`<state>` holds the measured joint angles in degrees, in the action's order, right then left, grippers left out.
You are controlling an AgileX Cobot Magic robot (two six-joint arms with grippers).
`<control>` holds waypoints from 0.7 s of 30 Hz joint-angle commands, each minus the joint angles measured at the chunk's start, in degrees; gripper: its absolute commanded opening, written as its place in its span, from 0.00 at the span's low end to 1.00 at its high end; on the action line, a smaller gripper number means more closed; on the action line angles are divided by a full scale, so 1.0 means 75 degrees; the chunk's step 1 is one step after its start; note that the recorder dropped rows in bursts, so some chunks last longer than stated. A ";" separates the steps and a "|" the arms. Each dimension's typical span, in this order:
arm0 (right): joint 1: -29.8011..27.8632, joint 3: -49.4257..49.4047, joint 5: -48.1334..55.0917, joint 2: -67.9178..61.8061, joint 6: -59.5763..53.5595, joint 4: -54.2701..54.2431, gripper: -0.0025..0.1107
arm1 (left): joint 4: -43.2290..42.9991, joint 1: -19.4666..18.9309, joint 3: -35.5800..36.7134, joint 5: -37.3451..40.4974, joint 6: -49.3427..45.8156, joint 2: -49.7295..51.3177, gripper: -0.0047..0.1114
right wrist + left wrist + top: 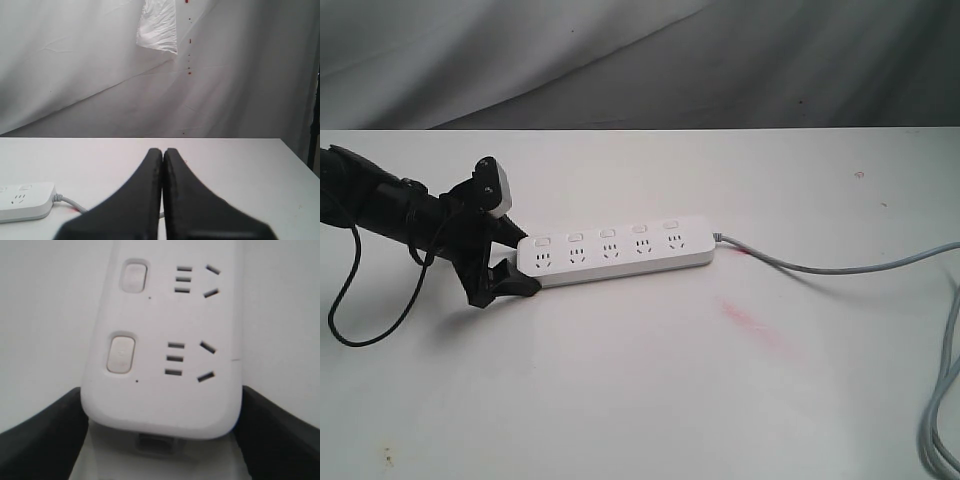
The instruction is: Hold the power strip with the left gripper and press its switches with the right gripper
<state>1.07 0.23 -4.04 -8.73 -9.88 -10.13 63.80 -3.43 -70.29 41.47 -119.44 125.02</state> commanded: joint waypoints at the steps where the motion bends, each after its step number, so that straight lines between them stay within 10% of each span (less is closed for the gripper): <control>1: -0.0061 -0.0030 -0.0059 0.0041 0.0000 0.0010 0.02 | -0.0174 0.0012 -0.0005 -0.0178 -0.0070 0.0059 0.67; 6: -0.0061 -0.0030 -0.0059 0.0041 0.0000 0.0010 0.02 | -0.0174 0.0012 -0.0005 -0.0209 -0.0051 0.0041 0.83; 21: -0.0061 -0.0030 -0.0059 0.0041 0.0000 0.0010 0.02 | -0.0618 -0.0002 -0.0005 -0.0069 0.1819 -0.1964 0.83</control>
<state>1.07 0.23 -4.04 -8.73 -9.88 -10.13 61.56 -3.43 -70.29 40.42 -111.33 114.43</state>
